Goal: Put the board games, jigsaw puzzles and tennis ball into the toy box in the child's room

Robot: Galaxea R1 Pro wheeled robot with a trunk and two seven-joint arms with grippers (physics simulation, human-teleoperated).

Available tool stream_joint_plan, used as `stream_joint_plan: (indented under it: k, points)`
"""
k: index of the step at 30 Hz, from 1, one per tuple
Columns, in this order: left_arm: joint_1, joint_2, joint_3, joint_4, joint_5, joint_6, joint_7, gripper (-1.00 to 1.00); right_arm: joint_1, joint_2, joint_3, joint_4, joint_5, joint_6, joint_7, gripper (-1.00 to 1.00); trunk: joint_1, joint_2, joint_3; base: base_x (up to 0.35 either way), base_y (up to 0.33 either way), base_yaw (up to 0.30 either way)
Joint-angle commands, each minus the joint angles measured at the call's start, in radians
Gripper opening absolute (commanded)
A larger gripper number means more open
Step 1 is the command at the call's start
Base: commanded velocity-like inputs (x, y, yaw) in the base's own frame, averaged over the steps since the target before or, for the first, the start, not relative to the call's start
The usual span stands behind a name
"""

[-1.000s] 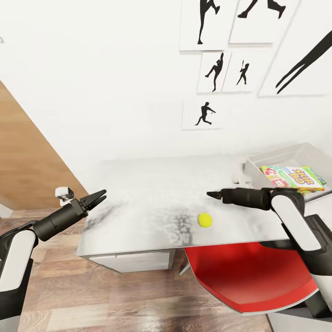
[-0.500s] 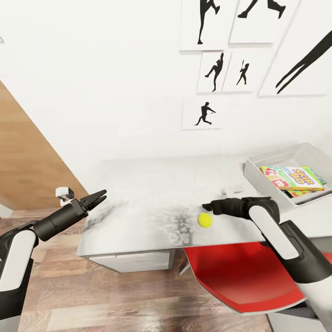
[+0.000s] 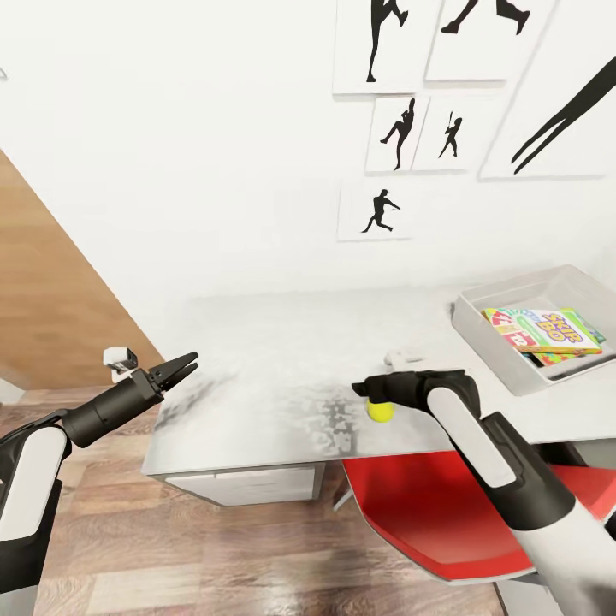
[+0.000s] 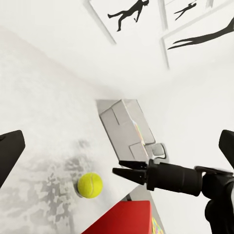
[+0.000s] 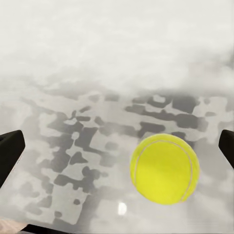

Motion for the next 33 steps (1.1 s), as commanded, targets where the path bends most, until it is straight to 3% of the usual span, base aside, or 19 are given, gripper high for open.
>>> stream_joint_plan:
  k: [1,7,11,33]
  points:
    - [-0.001,0.0,0.001,0.0,-0.002,0.004,-0.004,1.0,-0.001,0.011,0.006,0.0,-0.007,0.002,-0.034,1.0,0.001,-0.002,-0.002,0.0,0.0,0.0]
    - [-0.001,0.0,0.0,0.0,-0.004,0.004,-0.004,1.0,-0.003,0.053,0.018,0.004,-0.002,0.002,-0.136,1.0,0.001,-0.002,-0.002,0.0,0.0,0.0]
    - [-0.001,0.0,-0.001,0.0,-0.006,0.004,-0.004,1.0,-0.004,0.066,0.02,0.004,0.002,0.002,-0.168,1.0,0.001,-0.002,-0.002,0.0,0.0,0.0]
    - [-0.001,0.0,-0.006,0.0,-0.009,0.004,-0.004,1.0,-0.006,0.067,0.005,0.034,0.009,0.002,-0.202,1.0,0.001,-0.002,-0.002,0.0,0.0,0.0]
